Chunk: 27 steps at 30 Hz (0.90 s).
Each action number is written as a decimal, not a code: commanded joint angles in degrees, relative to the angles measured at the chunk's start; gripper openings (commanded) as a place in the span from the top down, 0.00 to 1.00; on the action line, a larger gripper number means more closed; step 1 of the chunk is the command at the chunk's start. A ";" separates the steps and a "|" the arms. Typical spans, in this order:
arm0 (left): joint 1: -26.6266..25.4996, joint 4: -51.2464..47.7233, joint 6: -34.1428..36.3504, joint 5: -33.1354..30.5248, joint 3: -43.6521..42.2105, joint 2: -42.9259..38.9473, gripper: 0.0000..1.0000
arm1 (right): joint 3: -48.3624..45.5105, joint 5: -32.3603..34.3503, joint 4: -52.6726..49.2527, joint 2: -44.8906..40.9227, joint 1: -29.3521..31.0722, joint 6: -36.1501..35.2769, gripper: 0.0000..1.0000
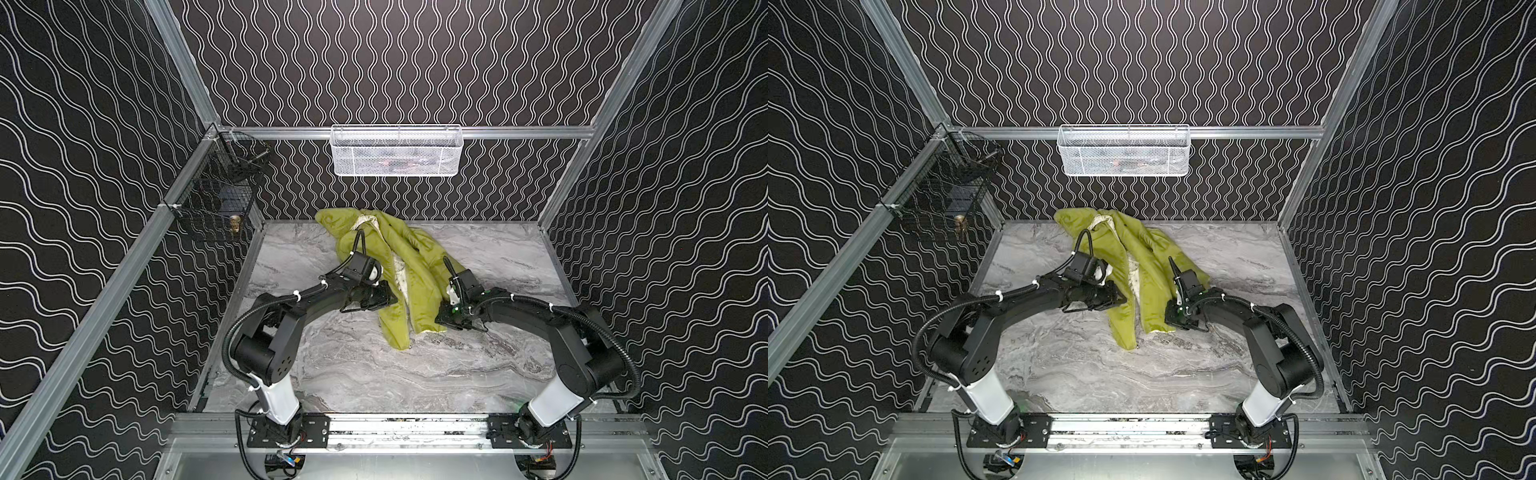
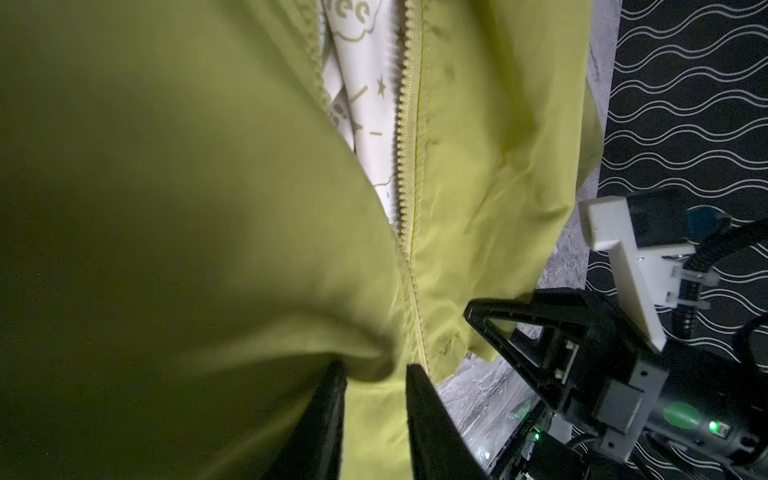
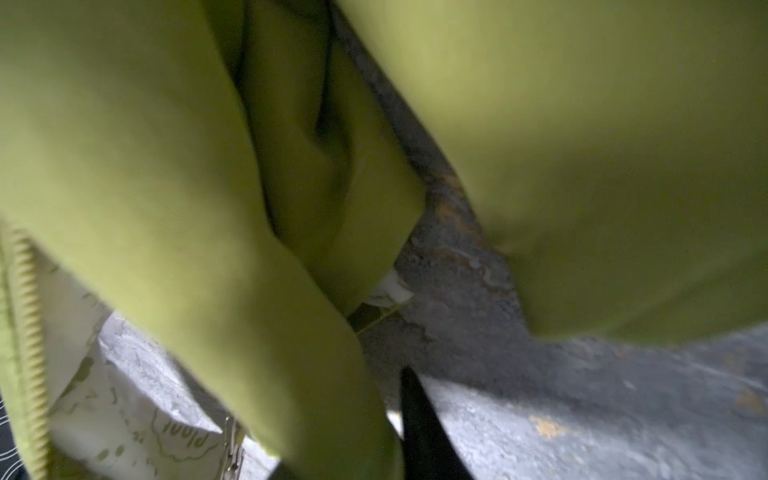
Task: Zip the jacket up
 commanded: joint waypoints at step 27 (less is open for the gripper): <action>6.60 -7.58 10.64 -11.06 23.43 22.03 0.83 | -9.41 -4.84 2.06 -6.60 -6.29 -0.02 0.88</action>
